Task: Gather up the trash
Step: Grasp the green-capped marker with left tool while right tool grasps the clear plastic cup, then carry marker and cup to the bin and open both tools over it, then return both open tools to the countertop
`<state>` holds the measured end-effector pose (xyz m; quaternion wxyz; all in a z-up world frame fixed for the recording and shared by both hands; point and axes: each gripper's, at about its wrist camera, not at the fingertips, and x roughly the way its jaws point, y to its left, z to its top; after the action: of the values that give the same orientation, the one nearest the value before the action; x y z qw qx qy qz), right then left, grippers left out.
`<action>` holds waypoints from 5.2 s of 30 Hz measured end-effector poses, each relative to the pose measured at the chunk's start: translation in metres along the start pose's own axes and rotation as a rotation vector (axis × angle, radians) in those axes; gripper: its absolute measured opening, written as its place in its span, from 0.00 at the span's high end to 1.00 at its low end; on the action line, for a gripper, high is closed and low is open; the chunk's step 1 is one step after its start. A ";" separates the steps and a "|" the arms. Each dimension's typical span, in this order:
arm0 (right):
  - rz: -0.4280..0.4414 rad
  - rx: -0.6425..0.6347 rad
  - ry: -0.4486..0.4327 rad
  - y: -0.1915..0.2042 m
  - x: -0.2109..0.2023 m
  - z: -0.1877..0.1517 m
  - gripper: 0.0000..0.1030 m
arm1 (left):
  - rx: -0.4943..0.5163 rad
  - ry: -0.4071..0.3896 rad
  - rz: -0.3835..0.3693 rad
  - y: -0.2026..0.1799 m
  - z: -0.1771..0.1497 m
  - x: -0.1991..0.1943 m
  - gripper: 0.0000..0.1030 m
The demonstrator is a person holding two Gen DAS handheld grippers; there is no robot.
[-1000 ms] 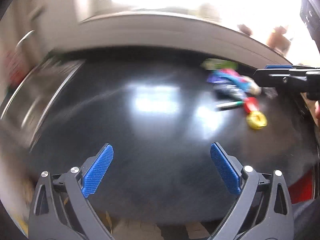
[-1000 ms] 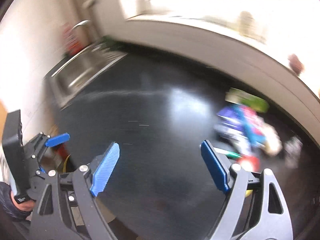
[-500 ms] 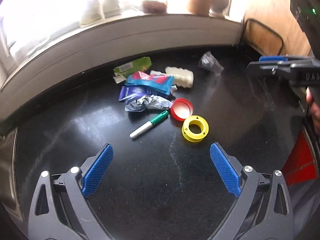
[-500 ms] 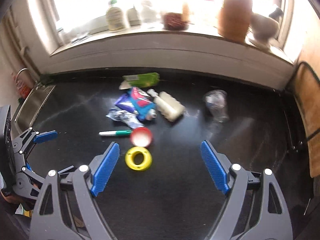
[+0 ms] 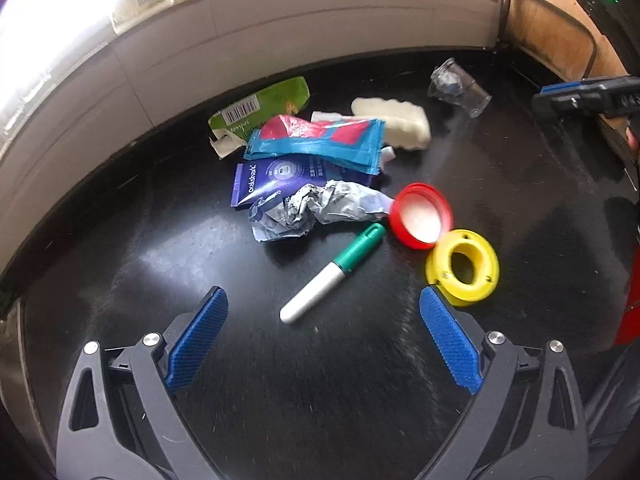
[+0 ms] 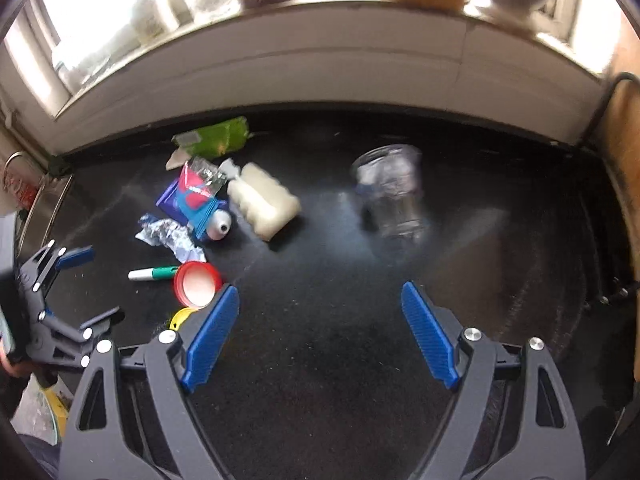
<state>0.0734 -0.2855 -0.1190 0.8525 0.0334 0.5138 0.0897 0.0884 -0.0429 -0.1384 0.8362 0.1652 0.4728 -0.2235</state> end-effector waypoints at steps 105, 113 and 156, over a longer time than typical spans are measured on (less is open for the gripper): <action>0.606 -1.253 0.419 0.678 0.025 -0.226 0.58 | -1.304 0.027 0.573 0.144 -0.511 -0.258 0.88; 0.563 -1.281 0.450 0.705 0.047 -0.243 0.41 | -1.351 0.013 0.551 0.156 -0.543 -0.244 0.37; 0.033 -0.104 -0.094 0.100 -0.078 -0.022 0.29 | -0.239 -0.108 -0.006 0.006 -0.034 -0.123 0.11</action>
<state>0.0066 -0.2030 -0.0465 0.8748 0.0020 0.4671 0.1288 0.0112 0.0062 -0.0484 0.8735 0.0510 0.4508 -0.1766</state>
